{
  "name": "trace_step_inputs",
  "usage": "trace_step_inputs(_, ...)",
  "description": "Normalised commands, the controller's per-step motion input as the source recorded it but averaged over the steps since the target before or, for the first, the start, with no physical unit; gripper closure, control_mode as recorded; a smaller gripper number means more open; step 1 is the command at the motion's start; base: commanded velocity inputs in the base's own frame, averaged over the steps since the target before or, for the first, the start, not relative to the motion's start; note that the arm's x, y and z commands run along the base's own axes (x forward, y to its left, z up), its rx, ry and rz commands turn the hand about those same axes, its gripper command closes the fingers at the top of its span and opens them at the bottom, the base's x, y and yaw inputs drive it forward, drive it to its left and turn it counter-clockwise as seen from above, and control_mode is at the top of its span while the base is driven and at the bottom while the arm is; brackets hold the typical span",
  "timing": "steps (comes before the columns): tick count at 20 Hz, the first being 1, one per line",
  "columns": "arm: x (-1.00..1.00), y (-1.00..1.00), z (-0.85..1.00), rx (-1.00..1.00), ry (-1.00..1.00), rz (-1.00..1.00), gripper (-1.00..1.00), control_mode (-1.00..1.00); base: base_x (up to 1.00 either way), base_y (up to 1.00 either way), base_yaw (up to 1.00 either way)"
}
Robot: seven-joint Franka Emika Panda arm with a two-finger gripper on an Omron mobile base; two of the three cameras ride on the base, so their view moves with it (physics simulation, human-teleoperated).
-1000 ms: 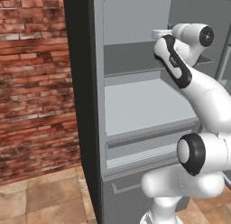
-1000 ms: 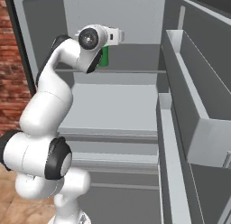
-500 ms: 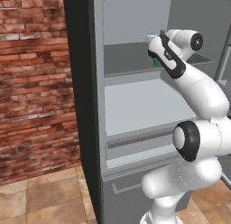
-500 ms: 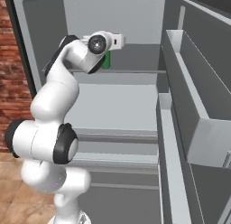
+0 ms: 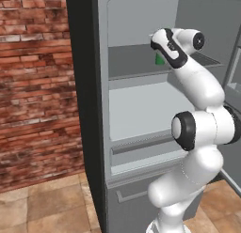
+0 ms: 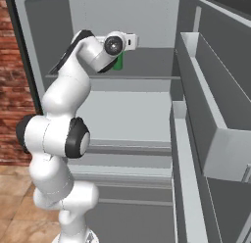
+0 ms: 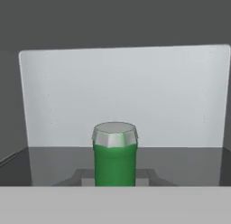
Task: Place the beer on the top shelf of the fridge to keep it out of children's reach, and place the bell pepper and squash on lower shelves for easy access.
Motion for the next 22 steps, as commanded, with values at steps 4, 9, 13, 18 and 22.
trace_step_inputs(4, 0.45, 0.00, 0.00, 0.00, -0.06, 0.03, -1.00, -1.00, 0.00, 0.00, 0.00)
trace_step_inputs(9, 0.38, 0.00, 0.00, 0.00, -0.10, 0.01, -1.00, -1.00, 0.00, 0.00, 0.00)
trace_step_inputs(13, 0.13, 0.00, 0.00, 0.00, -0.16, 0.00, -1.00, -1.00, 0.00, 0.00, 0.00)
trace_step_inputs(18, 0.00, 0.00, 0.03, 0.00, -0.12, 0.00, -1.00, -1.00, 0.00, 0.00, 0.00)
trace_step_inputs(22, -0.14, 0.00, 0.00, -0.06, 0.00, 0.00, -1.00, -1.00, 0.00, 0.00, 0.00)
